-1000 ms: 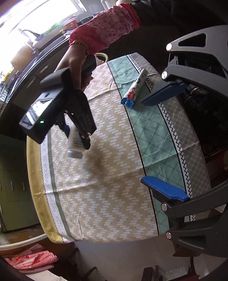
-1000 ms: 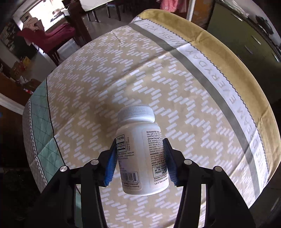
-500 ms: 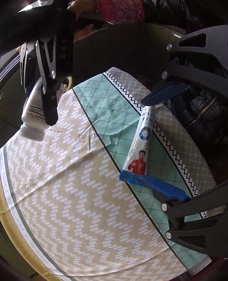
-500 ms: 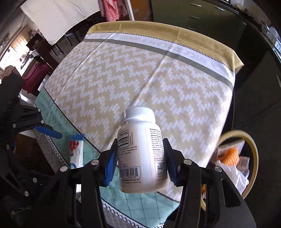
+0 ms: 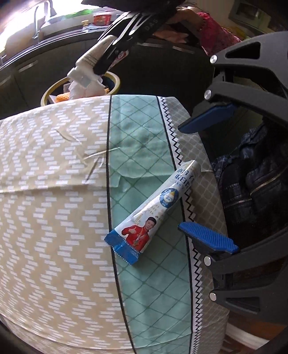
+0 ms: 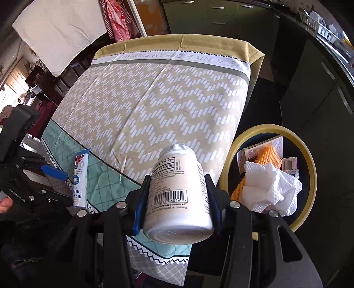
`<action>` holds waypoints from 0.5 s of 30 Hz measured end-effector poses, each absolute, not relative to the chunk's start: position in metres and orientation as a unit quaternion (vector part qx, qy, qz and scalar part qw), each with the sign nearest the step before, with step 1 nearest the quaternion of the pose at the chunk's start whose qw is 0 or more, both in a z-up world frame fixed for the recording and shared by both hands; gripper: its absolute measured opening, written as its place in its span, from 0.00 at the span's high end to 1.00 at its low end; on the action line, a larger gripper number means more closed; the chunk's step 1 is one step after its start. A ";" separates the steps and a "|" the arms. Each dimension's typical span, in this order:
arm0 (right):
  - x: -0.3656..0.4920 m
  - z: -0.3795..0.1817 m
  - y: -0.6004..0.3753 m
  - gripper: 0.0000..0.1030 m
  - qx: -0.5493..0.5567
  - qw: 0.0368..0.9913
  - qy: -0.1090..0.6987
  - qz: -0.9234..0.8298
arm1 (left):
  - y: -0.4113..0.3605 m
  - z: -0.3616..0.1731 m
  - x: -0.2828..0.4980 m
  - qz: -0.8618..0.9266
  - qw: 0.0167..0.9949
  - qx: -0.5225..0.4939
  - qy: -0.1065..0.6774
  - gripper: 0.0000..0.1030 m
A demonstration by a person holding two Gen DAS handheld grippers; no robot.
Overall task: Collect trash
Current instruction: 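Carry the pill bottle to the bin and open right while left grasps the toothpaste tube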
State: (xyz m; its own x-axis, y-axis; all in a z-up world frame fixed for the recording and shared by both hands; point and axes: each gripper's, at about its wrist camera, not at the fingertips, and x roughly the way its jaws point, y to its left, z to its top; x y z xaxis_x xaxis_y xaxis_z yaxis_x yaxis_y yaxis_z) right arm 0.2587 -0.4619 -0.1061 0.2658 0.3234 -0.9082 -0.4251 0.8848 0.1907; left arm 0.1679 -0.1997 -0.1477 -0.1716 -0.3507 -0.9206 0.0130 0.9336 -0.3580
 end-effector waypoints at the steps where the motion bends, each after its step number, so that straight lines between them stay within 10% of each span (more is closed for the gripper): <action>1: 0.261 -0.105 -0.468 0.54 -0.041 0.798 0.556 0.229 | -0.201 -0.151 0.170 -0.138 0.634 -0.116 0.752 0.24; 12: 0.279 -0.110 -0.589 0.54 0.045 0.841 0.531 0.098 | -0.200 -0.174 0.183 -0.109 0.627 -0.117 0.762 0.27; 15: 0.288 -0.117 -0.620 0.54 0.067 0.844 0.528 0.060 | -0.203 -0.169 0.188 -0.119 0.637 -0.092 0.756 0.52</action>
